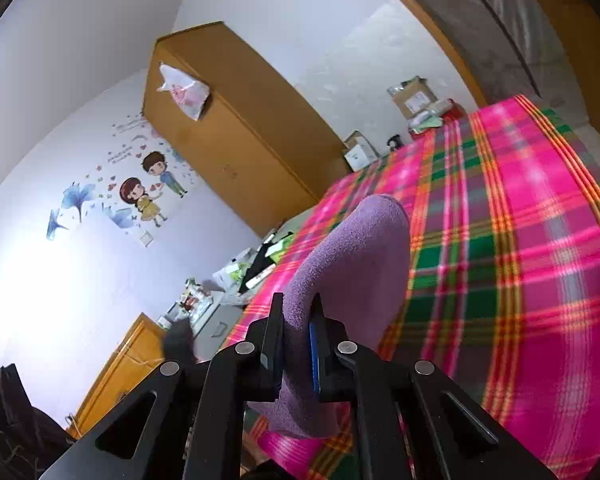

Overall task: Fold clothes
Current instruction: 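Lift the held half with the right gripper and fold it toward the left gripper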

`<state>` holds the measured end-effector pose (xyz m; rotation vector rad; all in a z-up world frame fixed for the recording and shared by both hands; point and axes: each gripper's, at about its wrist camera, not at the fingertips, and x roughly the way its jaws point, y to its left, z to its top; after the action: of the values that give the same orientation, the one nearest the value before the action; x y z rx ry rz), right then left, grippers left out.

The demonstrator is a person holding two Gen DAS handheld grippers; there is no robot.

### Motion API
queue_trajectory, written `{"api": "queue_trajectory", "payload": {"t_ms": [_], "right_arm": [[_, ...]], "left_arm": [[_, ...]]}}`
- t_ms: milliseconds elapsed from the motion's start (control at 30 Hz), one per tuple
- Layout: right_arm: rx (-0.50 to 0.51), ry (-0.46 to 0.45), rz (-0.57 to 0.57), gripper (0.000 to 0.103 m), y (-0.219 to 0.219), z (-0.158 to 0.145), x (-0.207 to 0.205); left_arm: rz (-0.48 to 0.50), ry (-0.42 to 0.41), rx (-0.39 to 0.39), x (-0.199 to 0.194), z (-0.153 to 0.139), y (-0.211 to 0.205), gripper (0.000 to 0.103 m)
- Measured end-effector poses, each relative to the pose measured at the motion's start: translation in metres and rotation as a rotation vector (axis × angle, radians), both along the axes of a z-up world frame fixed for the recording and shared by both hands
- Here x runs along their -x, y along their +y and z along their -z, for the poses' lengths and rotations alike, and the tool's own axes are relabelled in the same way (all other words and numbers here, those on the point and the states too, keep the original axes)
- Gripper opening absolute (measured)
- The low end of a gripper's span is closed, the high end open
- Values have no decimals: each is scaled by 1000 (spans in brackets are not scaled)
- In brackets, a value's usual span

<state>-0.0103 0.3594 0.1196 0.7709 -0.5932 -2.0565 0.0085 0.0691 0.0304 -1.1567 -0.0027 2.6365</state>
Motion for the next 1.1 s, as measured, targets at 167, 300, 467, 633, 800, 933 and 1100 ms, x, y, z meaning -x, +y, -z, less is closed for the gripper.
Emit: {"api": "queue_trajectory", "payload": {"t_ms": [167, 300, 467, 633, 800, 933, 1100], "right_arm": [[-2, 25, -47, 10, -28, -16, 3], [-19, 50, -104, 10, -63, -31, 6], [-53, 64, -188, 10, -117, -40, 12], [-90, 50, -259, 10, -174, -39, 18], [-149, 12, -331, 10, -239, -28, 24], [-217, -45, -375, 10, -288, 0, 39], [-302, -137, -418, 11, -337, 51, 56]], "left_arm": [[-6, 5, -36, -3, -1, -8, 24], [-52, 11, -57, -6, -5, -24, 24], [-135, 20, -88, -15, -9, -57, 24], [-229, 29, -114, -28, -12, -98, 24], [-316, 39, -137, -44, -13, -136, 24], [-382, 43, -152, -51, -14, -165, 24], [-436, 43, -174, -57, -15, -192, 24]]}}
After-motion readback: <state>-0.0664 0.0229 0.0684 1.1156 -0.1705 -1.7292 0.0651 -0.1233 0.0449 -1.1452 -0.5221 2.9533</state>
